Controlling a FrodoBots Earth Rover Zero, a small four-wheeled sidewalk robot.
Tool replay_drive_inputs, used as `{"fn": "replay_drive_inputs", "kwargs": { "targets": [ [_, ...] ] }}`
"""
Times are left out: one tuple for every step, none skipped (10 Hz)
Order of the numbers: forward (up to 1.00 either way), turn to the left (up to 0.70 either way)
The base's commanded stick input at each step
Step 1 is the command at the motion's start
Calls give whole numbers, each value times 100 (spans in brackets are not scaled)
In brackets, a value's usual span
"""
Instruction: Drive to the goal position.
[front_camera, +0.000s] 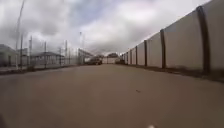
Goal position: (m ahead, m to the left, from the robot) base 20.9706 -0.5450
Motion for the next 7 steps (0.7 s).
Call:
{"fn": "replay_drive_inputs", "kwargs": {
  "targets": [
    [70,5],
    [70,8],
    [70,11],
    [70,3],
    [70,1],
    [70,0],
    [70,0]
  ]
}}
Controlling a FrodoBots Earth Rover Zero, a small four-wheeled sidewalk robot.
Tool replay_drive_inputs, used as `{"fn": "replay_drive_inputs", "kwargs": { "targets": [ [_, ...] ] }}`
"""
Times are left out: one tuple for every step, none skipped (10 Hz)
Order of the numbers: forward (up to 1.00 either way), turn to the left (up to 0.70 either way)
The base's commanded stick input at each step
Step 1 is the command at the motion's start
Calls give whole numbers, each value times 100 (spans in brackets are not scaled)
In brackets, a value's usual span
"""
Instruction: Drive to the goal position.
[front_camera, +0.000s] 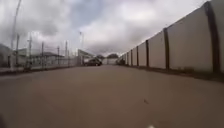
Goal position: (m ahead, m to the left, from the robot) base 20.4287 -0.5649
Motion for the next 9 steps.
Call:
{"fn": "replay_drive_inputs", "kwargs": {
  "targets": [
    [70,0],
    [70,0],
    [70,0],
    [70,1],
    [70,2],
    [70,1],
    [70,0],
    [70,0],
    [70,0]
  ]
}}
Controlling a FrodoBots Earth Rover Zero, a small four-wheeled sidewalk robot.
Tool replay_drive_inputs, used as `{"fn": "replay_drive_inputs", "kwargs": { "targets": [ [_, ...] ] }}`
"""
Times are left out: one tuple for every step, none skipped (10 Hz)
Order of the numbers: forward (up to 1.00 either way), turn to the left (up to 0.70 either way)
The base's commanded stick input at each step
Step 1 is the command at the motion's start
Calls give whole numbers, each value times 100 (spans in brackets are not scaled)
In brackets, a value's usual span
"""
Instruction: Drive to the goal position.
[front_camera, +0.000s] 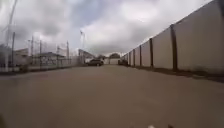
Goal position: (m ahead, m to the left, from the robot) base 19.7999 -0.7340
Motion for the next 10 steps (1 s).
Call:
{"fn": "replay_drive_inputs", "kwargs": {
  "targets": [
    [70,0],
    [70,2],
    [70,2],
    [70,1],
    [70,2],
    [70,2],
    [70,0],
    [70,0],
    [70,0],
    [70,2]
  ]
}}
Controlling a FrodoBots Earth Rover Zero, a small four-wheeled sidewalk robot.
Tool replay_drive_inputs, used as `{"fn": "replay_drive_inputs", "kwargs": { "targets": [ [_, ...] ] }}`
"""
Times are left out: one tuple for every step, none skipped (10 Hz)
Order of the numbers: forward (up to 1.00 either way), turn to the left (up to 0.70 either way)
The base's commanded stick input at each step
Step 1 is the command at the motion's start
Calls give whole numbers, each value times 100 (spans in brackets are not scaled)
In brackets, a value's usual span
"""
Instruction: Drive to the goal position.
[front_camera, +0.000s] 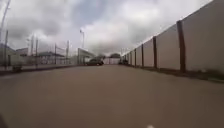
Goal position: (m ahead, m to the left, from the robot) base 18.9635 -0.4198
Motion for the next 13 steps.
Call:
{"fn": "replay_drive_inputs", "kwargs": {
  "targets": [
    [70,2],
    [70,2],
    [70,2],
    [70,2],
    [70,2],
    [70,2],
    [70,1],
    [70,2],
    [70,2],
    [70,2],
    [70,2],
    [70,1],
    [70,0]
  ]
}}
